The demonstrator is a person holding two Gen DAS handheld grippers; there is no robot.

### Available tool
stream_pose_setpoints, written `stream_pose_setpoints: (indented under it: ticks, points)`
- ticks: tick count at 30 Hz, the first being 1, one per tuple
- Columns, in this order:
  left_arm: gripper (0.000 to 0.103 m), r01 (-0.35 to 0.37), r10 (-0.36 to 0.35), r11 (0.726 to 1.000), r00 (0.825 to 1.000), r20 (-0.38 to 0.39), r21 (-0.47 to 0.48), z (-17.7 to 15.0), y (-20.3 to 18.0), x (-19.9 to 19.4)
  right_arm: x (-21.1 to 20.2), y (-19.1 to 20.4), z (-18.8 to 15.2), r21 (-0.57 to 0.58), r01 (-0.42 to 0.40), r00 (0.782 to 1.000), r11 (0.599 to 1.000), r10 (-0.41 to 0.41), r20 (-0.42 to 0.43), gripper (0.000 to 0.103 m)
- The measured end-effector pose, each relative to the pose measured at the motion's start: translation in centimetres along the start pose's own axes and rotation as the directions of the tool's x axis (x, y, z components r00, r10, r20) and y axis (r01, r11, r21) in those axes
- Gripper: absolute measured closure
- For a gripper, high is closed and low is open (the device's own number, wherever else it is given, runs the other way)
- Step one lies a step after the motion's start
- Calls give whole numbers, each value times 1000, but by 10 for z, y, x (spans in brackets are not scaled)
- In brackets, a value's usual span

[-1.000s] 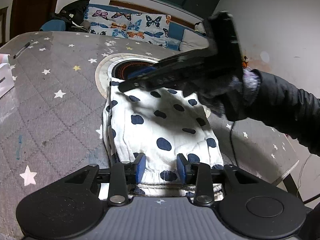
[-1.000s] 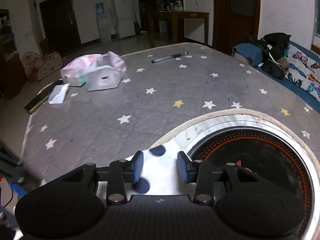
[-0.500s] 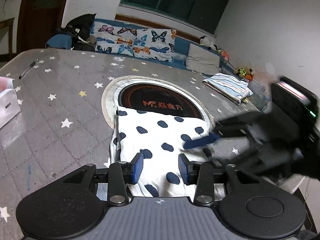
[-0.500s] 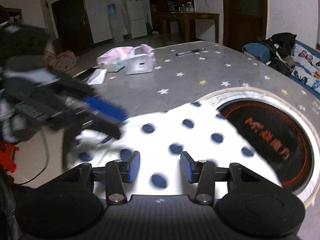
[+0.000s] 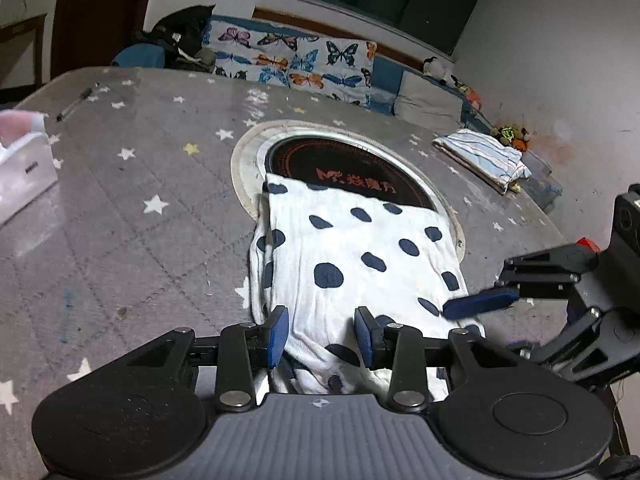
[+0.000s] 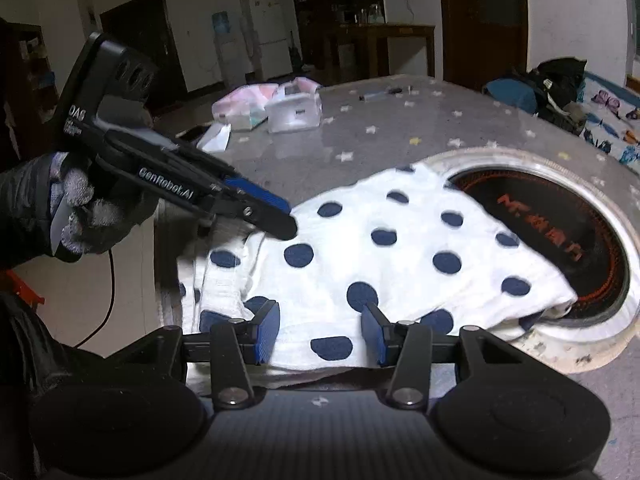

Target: Fold clothes

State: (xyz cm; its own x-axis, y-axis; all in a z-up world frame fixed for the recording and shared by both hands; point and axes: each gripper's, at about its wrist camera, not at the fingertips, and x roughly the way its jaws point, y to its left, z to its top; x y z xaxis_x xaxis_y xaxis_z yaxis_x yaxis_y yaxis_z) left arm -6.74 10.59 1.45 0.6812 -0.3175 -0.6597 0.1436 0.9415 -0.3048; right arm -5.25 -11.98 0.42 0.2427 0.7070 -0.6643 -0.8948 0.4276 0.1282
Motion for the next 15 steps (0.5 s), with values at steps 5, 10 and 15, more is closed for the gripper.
stream_pose_setpoints:
  ticks: [5,10,15]
  points:
    - [61,-5,5,1000,1000,4,-3,-9,-3,-22,-5,5,1,-14,-18,1000,1000,19,18,57]
    - [53,-5,5,1000,1000,-5,-16,-22,-3,-41,3,10,-5,-32,-21,1000,999,20,-14,57]
    - [51,44,-45,999,999,-25,-16,-38,-6,-49,-11,8,2,-32,-5,999,999,6,33,50]
